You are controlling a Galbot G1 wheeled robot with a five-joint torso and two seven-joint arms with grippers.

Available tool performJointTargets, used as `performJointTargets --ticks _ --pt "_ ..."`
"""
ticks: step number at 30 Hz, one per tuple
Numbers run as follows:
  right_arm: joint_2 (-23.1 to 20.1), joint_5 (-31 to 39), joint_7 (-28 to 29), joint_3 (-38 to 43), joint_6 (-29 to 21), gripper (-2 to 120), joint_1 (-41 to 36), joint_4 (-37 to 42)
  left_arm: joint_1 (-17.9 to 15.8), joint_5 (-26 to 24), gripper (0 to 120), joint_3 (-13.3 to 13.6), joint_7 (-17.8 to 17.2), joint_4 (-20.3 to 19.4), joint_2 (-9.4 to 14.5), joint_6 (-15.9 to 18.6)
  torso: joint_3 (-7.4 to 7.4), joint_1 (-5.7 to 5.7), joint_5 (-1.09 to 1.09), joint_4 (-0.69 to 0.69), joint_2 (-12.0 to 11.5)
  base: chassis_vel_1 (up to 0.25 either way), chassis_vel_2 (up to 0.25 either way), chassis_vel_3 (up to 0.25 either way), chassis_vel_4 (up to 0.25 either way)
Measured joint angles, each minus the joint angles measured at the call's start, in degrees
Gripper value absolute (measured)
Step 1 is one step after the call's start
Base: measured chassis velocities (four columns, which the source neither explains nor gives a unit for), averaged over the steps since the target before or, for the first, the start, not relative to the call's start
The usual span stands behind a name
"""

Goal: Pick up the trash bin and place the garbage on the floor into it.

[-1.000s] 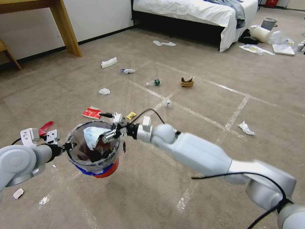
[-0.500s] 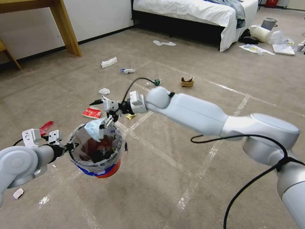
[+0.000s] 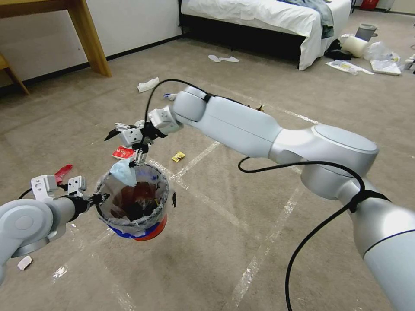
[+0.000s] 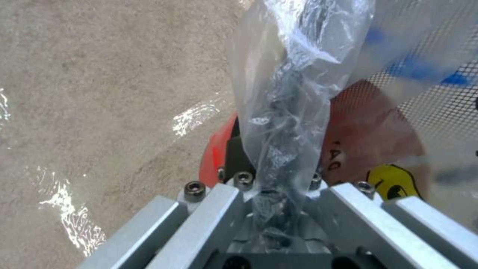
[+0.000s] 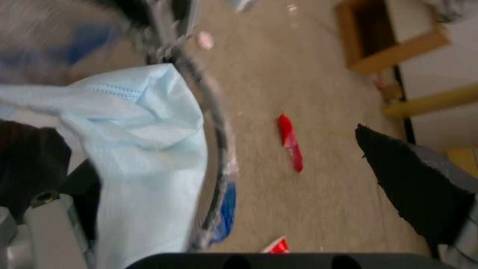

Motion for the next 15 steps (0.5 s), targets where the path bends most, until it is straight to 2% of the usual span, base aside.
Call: performJointTargets --ticks 2,7,9,11,15 --pt "0.50 -5.60 -3.54 1.70 3.68 100 0.67 -2.81 0.04 -0.01 0 -0.13 -0.10 -0.18 0.02 -0.01 0.00 0.00 0.00 0.01 0.00 0.000 0.000 0.000 0.000" --pt "0.51 -10.17 -8.43 3.74 5.56 100 1.56 -4.80 0.32 -0.06 0 -0.42 -0.31 -0.58 -0.02 -0.08 0.00 0.00 0.02 -0.04 0.00 0.000 0.000 0.000 0.000" --pt "0.49 -9.58 -8.43 3.40 5.70 100 1.56 -4.81 0.43 -0.09 0 -0.56 -0.32 -0.69 -0.07 -0.10 0.00 0.00 0.03 -0.04 0.00 0.000 0.000 0.000 0.000" --pt "0.48 -4.78 -7.32 1.25 4.90 100 1.20 -3.86 0.59 -0.10 0 -0.73 -0.43 -0.89 -0.17 -0.11 0.00 0.00 0.02 -0.02 0.00 0.000 0.000 0.000 0.000" --pt "0.44 -3.32 -5.73 0.38 4.48 100 0.48 -3.52 0.69 -0.13 0 -0.95 -0.55 -0.99 -0.20 -0.14 0.00 0.00 0.01 0.00 0.00 0.000 0.000 0.000 0.000"
